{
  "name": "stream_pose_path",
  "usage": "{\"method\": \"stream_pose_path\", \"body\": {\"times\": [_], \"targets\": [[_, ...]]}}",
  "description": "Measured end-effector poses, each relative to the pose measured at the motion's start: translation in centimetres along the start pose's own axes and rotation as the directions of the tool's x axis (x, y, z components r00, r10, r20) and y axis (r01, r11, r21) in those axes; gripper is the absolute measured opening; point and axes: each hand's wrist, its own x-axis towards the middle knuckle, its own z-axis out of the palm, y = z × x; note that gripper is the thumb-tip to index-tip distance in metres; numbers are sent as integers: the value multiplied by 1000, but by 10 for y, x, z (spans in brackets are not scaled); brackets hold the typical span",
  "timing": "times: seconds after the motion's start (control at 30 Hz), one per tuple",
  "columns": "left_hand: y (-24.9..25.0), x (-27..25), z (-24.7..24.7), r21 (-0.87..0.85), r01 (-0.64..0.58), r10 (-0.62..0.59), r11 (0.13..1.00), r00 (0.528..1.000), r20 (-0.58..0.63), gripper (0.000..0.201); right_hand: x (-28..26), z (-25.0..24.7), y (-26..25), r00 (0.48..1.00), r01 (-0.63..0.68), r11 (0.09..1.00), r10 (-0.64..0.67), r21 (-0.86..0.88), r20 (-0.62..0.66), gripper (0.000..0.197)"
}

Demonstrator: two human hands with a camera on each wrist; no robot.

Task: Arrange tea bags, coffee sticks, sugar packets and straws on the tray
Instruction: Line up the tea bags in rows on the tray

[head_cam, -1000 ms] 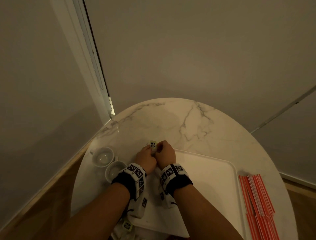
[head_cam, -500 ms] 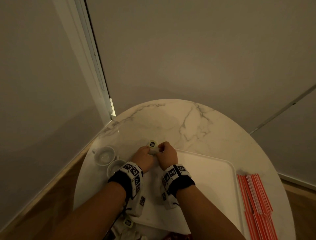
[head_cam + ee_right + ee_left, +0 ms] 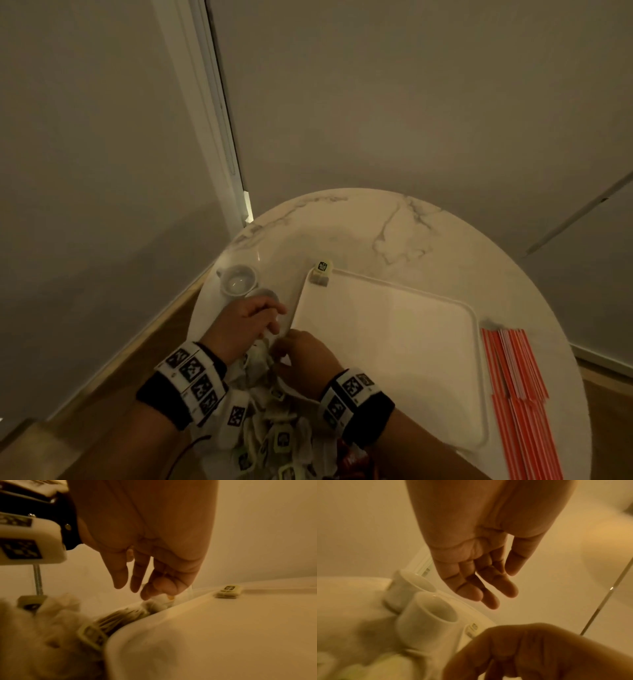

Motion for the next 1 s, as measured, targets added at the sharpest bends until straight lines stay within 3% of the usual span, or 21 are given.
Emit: {"method": "stream_pose_path", "body": {"times": [0.1, 0.23, 0.37, 0.47, 0.57, 0.63, 0.7, 0.77, 0.83, 1.0], "targets": [[-24, -15, -11, 210, -14, 19, 978, 1000, -22, 13, 3, 11, -5, 997, -80, 993, 81, -84, 10, 28], [-47, -19, -15, 470, 35, 9, 882, 996, -90, 8, 13, 14, -4, 957, -240, 971, 234, -16, -170, 36], [-55, -12, -8, 526, 91, -49, 845, 994, -93, 4, 31, 12, -4, 928, -371, 927, 368, -57, -60, 57], [-51, -8, -3, 548, 88, -59, 832, 996, -71, 1, 36, 9, -2, 929, -369, 926, 367, -80, -40, 44], [-44, -3, 2, 542, 106, -81, 833, 994, -69, 7, 35, -2, 0, 918, -394, 919, 395, 29, -45, 28], [-39, 0, 4, 490, 106, -80, 865, 994, -75, 7, 30, -15, 1, 900, -409, 865, 434, 291, -24, 17], [-30, -1, 8, 349, 82, -67, 933, 996, -55, 13, 20, -30, 0, 895, -382, 676, 440, 630, 71, 16], [-16, -2, 13, 107, 63, -57, 992, 997, -54, 12, 5, -47, -3, 906, -339, 487, 398, 805, 141, 14], [-1, -2, 18, -78, 34, -39, 996, 997, -60, 9, -7, -60, -5, 928, -295, 445, 343, 846, 143, 14], [26, 4, 25, -195, -46, 38, 980, 998, -43, 13, -23, -77, -5, 974, -143, 433, 220, 890, 49, 17]]}}
